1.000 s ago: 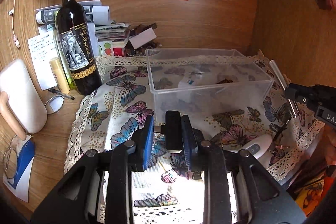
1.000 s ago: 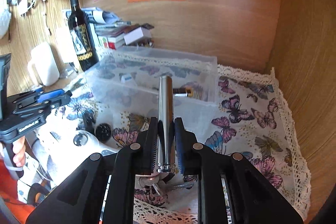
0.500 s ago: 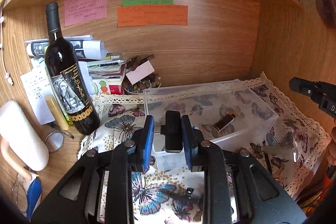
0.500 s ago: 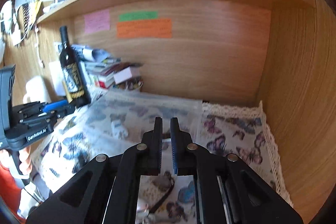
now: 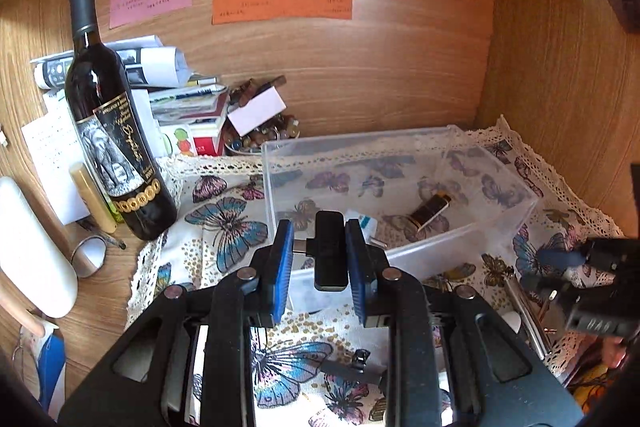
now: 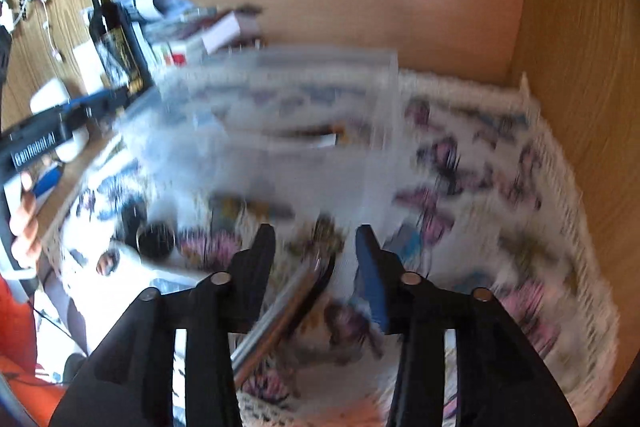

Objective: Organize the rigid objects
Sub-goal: 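Carry the black part into the box while the right tool drops the silver rod there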

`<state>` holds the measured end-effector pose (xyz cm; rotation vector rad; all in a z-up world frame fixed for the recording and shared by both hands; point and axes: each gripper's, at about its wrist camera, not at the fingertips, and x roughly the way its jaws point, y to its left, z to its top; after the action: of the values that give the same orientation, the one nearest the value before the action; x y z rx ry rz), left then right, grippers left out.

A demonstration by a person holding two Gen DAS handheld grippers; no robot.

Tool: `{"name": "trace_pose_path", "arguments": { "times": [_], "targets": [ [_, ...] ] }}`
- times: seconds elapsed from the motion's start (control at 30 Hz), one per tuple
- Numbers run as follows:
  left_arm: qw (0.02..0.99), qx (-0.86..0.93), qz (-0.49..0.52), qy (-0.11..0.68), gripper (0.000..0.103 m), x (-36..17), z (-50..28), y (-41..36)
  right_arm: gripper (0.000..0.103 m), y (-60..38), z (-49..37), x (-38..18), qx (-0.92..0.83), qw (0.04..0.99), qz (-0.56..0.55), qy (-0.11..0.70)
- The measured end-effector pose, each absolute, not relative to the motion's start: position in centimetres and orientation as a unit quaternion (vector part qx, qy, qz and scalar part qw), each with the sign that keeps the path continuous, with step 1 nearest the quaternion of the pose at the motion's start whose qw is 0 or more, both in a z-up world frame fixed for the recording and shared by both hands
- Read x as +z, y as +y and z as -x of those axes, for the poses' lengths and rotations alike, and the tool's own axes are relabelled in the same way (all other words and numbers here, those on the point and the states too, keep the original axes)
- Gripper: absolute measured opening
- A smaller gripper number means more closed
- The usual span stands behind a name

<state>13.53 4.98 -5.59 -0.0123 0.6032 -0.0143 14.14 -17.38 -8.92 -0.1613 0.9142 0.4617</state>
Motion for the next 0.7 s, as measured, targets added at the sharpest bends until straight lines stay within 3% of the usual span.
{"name": "trace_pose_path", "arguments": {
  "times": [0.2,0.27,0.3,0.33,0.7],
  "targets": [
    [0.953,-0.010,0.012,0.302,0.025,-6.1,-12.9,4.9,0.038,-16.8,-14.0,-11.7,0.208,0.856,0.088,0.465],
    [0.954,-0.010,0.011,0.301,0.025,-6.1,-12.6,4.9,0.031,-16.9,-13.8,-11.7,0.202,0.860,0.093,0.459],
    [0.954,-0.010,0.011,0.300,0.025,-6.1,-12.5,4.8,0.018,-16.9,-13.9,-11.6,0.199,0.862,0.091,0.457],
    [0.954,-0.010,0.010,0.299,0.025,-6.1,-12.4,4.8,0.014,-17.0,-14.0,-11.6,0.192,0.864,0.090,0.457],
    [0.960,-0.003,0.011,0.279,0.025,-4.9,-11.3,4.9,0.014,-18.8,-13.1,-6.5,0.190,0.901,0.044,0.387]
  ]
}}
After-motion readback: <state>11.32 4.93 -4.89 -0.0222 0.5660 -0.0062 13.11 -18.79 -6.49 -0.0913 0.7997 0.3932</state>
